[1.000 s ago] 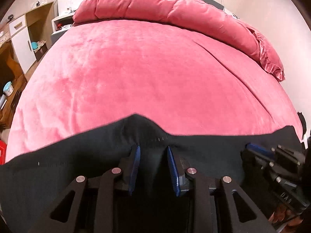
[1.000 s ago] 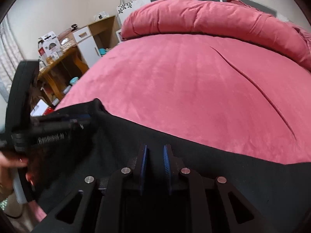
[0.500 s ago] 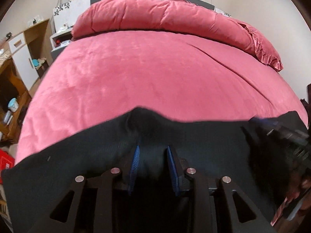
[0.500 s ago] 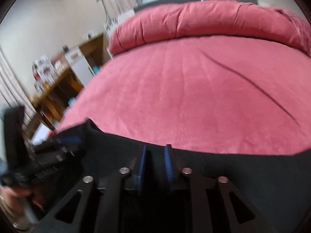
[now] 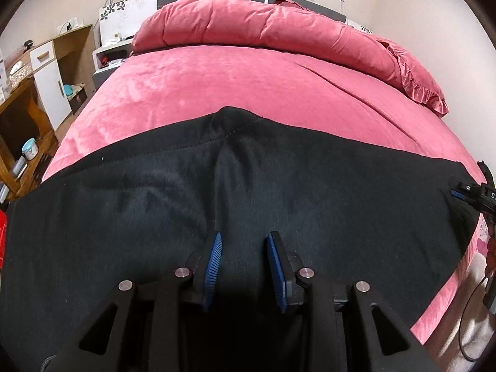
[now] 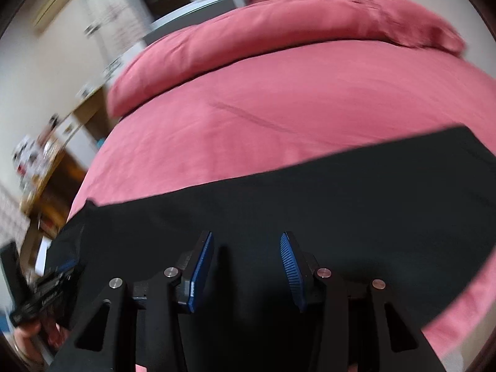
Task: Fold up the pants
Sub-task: 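Open both tools and release the folded pants onto the bed, then grasp the pants' leg end with the right tool and lift it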
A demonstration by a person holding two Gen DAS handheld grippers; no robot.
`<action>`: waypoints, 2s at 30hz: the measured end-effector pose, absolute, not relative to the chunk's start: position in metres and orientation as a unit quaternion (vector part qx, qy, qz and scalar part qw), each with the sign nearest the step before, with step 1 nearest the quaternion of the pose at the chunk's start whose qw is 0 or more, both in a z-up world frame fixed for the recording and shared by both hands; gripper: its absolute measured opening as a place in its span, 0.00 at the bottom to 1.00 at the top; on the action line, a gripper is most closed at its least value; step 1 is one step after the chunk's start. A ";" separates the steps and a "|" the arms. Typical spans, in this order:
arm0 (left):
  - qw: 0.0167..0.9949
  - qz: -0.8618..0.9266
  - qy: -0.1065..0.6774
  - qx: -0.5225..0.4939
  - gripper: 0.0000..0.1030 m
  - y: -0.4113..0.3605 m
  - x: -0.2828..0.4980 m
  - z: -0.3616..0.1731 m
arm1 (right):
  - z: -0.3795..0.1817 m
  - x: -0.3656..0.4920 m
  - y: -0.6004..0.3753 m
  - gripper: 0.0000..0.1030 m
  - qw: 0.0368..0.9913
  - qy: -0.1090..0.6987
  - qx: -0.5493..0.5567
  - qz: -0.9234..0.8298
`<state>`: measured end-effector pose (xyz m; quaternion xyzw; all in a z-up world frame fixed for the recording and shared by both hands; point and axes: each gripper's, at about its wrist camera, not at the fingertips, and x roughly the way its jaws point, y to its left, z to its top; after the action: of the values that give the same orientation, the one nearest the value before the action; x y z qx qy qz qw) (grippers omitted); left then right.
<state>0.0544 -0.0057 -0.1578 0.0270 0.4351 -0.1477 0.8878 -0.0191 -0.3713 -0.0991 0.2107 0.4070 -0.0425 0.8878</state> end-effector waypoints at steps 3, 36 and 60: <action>0.888 -0.143 0.438 0.012 0.30 -0.002 0.050 -0.157 | -0.099 -0.037 -0.402 0.57 0.883 0.392 0.242 -0.090; 0.899 -0.164 0.405 -0.035 0.52 0.025 0.005 -0.144 | -0.098 -0.120 -0.487 0.75 0.827 0.344 0.364 -0.255; 0.899 -0.138 0.414 -0.022 0.52 0.022 0.010 -0.153 | -0.142 -0.117 -0.588 0.34 0.796 0.263 0.507 -0.201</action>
<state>0.0102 0.0216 -0.1531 -0.0220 0.4142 -0.1380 0.8994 -0.1165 -0.5883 -0.1420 0.5065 0.2626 -0.2014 0.7962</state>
